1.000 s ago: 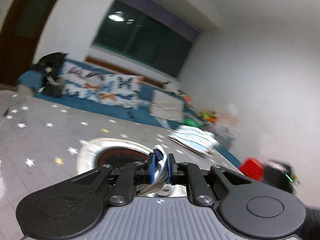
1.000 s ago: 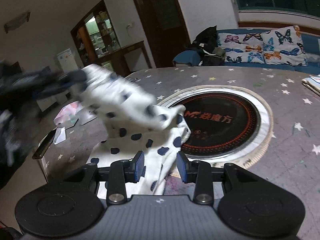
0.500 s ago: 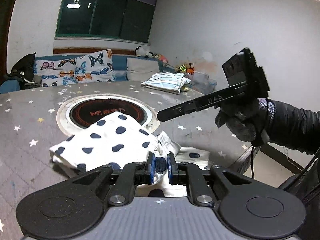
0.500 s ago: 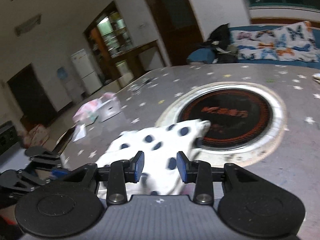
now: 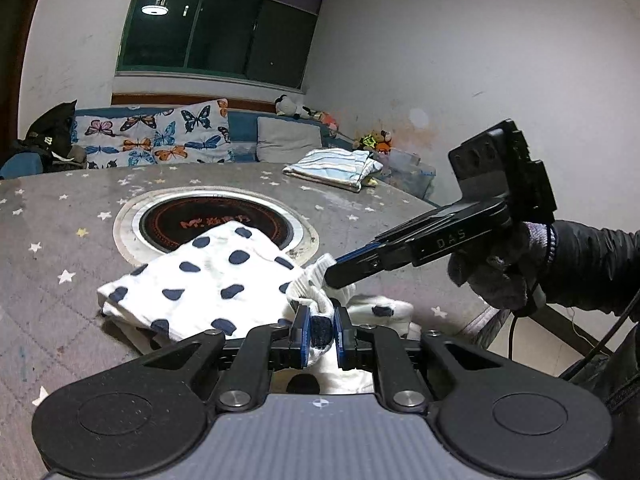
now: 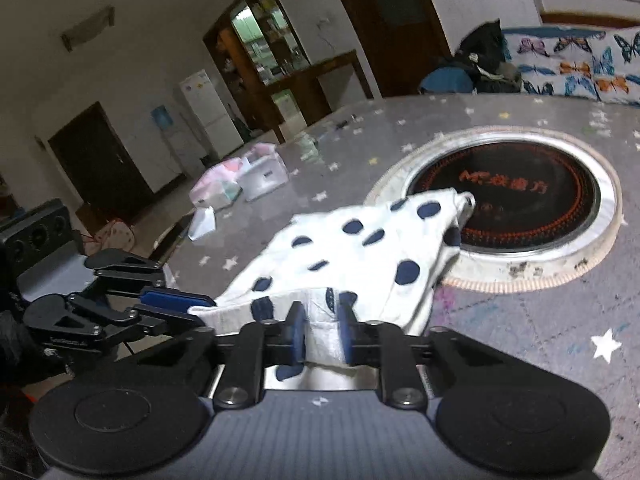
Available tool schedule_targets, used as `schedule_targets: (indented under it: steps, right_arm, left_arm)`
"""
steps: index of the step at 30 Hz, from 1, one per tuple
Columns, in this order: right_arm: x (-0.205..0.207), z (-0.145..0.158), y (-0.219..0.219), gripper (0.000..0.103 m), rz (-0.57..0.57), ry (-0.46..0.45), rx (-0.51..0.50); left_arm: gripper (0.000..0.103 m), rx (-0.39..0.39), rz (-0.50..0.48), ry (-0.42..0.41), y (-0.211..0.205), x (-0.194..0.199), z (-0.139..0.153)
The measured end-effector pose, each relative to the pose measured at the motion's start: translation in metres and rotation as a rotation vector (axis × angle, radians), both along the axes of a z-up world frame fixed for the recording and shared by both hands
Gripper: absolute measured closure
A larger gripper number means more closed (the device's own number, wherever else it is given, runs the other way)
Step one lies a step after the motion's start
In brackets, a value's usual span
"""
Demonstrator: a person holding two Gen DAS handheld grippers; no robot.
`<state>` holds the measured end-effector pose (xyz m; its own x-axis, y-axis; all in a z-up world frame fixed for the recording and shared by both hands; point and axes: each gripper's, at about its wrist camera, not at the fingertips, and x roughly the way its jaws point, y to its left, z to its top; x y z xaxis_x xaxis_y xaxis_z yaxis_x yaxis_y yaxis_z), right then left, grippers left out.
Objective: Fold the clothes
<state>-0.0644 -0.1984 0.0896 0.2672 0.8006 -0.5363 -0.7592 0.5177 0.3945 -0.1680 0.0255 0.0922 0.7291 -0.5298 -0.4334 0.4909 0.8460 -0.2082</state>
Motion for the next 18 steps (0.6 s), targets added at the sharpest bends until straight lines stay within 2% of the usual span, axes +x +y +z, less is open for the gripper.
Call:
schedule_targets:
  steps: [7, 9, 12, 18]
  right_arm:
    - [-0.017, 0.023, -0.021, 0.093, 0.041, -0.084, 0.026]
    - [-0.022, 0.020, -0.029, 0.090, 0.060, -0.067, 0.010]
    - [-0.028, 0.010, -0.041, 0.080, 0.080, -0.020, -0.019]
    - [-0.029, 0.010, -0.037, 0.077, 0.092, -0.026, -0.033]
  left_arm:
    - [0.090, -0.021, -0.054, -0.025, -0.002, -0.011, 0.010]
    - [0.089, -0.025, -0.079, -0.008, -0.002, -0.014, 0.006]
    - [0.086, -0.009, -0.109, 0.017, -0.003, -0.017, 0.000]
    - [0.085, 0.026, -0.128, 0.029, -0.002, -0.023, 0.003]
